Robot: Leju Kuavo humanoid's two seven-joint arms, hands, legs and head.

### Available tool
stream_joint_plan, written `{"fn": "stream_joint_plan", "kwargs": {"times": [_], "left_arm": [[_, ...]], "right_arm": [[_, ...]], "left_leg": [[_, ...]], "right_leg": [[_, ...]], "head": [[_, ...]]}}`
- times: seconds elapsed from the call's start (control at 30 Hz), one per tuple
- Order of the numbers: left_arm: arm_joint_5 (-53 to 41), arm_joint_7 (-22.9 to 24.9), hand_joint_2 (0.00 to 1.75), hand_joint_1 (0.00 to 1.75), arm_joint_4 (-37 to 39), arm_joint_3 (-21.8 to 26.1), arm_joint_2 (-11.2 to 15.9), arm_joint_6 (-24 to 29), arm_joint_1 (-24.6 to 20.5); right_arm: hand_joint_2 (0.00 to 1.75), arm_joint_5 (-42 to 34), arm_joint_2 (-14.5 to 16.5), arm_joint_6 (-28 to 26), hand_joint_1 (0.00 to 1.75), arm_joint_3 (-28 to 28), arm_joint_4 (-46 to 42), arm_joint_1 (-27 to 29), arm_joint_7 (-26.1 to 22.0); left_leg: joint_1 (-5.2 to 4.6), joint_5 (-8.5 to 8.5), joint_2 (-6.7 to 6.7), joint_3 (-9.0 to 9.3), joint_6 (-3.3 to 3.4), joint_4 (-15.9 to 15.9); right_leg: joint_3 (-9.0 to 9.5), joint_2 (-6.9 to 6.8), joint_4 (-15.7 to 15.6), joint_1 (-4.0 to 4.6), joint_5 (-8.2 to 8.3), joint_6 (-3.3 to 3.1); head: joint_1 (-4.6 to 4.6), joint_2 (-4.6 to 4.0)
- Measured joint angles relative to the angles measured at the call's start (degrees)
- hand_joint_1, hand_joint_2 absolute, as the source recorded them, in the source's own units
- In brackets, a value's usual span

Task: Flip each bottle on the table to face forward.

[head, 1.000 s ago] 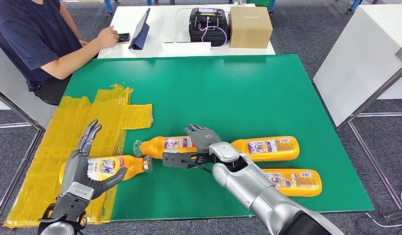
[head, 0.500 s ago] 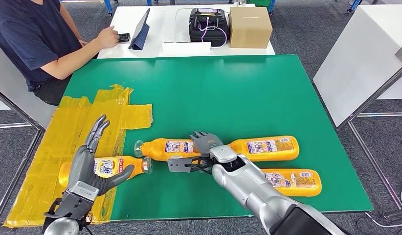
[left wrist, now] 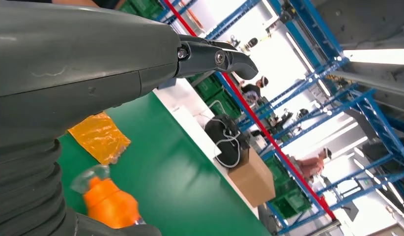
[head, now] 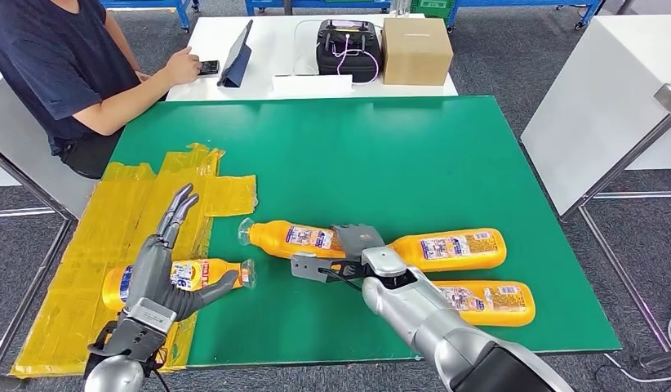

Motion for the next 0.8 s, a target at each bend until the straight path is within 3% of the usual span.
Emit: {"fn": "stream_joint_plan", "kwargs": {"times": [0.1,0.3,0.43,0.67,0.8], "left_arm": [[2.81,-2.8,1.75,0.0,-0.58,1.06,-0.06,0.13,1.62],[11.65,-3.37,1.75,0.0,-2.55,5.21,-0.78,-5.88,3.68],[17.93,-2.19,0.0,0.0,-2.92,7.03,-1.29,-9.85,4.56],[28.03,-0.08,0.0,0.0,-3.52,12.33,-3.31,-17.41,7.51],[32.55,1.41,1.75,0.0,-3.81,13.65,-4.44,-21.69,8.72]], "right_arm": [[1.75,0.63,0.4,-3.34,1.75,-1.44,-0.47,0.11,-0.16],[1.75,-0.69,0.44,-4.63,1.75,-6.32,-5.37,0.74,-1.27],[1.75,-3.05,0.43,-6.31,1.75,-8.93,-9.43,2.2,-4.03],[1.75,-5.96,0.22,-7.15,1.75,-13.7,-32.4,8.28,-4.65],[1.75,-7.55,0.23,-7.03,1.75,-14.0,-42.94,11.35,-6.13]], "left_leg": [[0.0,0.06,-0.01,-0.03,0.02,0.0],[0.01,0.1,0.03,-0.38,-0.01,0.01],[0.02,0.12,0.01,-0.58,-0.01,0.01],[0.03,0.1,-0.01,-0.9,-0.03,0.01],[0.02,0.09,0.02,-0.96,-0.02,0.01]], "right_leg": [[0.1,0.0,0.01,0.0,0.04,0.05],[-0.27,0.01,0.03,0.01,0.08,0.08],[-0.43,0.01,0.05,0.02,0.08,0.08],[-0.78,0.0,0.06,0.02,0.06,0.08],[-0.82,0.01,0.05,0.01,0.06,0.07]], "head": [[-0.01,0.0],[-0.01,0.0],[0.01,0.0],[0.0,0.0],[0.01,0.0]]}}
